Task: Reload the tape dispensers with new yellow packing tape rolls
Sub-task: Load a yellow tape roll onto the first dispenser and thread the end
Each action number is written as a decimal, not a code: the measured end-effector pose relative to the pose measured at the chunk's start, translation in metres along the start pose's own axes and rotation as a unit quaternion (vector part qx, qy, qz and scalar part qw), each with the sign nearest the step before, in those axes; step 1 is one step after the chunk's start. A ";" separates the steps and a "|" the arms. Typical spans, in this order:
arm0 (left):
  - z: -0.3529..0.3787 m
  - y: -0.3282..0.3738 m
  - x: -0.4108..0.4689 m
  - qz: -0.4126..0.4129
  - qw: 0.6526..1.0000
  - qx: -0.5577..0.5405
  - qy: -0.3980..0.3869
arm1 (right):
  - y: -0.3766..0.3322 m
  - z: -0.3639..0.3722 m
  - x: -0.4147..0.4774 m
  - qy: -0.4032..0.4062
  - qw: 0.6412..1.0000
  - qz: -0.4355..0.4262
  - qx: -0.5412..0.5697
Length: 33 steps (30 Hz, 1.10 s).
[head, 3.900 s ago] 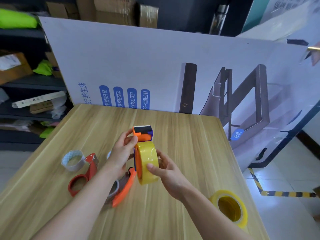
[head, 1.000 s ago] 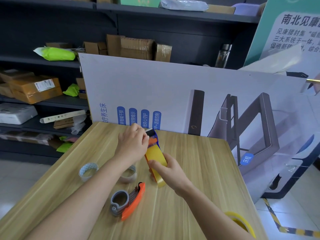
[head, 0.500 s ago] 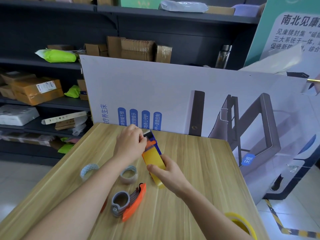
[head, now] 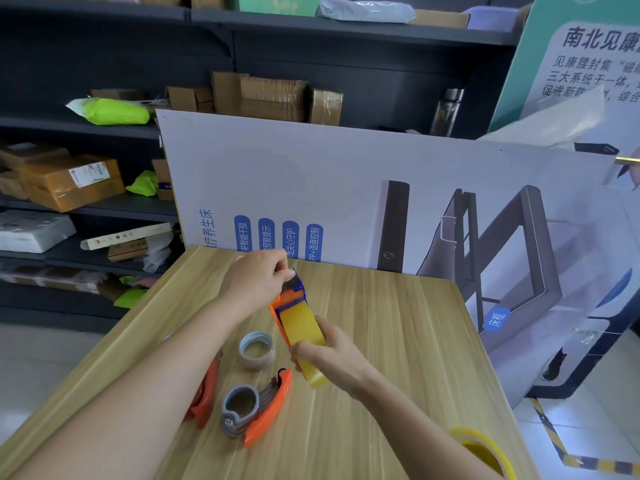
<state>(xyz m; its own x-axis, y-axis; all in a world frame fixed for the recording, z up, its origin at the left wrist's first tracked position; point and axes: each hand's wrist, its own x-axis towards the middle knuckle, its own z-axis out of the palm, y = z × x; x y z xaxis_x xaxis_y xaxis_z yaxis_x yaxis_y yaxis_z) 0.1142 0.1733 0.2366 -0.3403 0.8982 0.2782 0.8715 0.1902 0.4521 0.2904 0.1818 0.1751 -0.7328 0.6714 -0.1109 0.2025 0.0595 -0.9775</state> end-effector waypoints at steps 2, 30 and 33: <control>-0.001 -0.003 0.003 -0.009 1.000 -0.017 -0.006 | -0.002 0.002 0.000 0.006 1.000 0.000 0.009; -0.013 -0.020 0.011 -0.128 0.955 -0.266 -0.009 | -0.002 0.011 0.004 -0.051 0.993 0.099 -0.024; -0.016 -0.018 0.013 -0.143 0.943 -0.299 -0.015 | 0.001 0.017 0.004 -0.083 0.991 0.103 -0.034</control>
<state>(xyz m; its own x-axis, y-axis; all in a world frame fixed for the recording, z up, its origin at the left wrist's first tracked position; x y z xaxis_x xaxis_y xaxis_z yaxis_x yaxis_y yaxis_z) 0.0881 0.1748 0.2459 -0.5129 0.8569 0.0519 0.3870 0.1768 0.9050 0.2767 0.1726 0.1706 -0.7663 0.5445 -0.3409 0.3990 -0.0125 -0.9169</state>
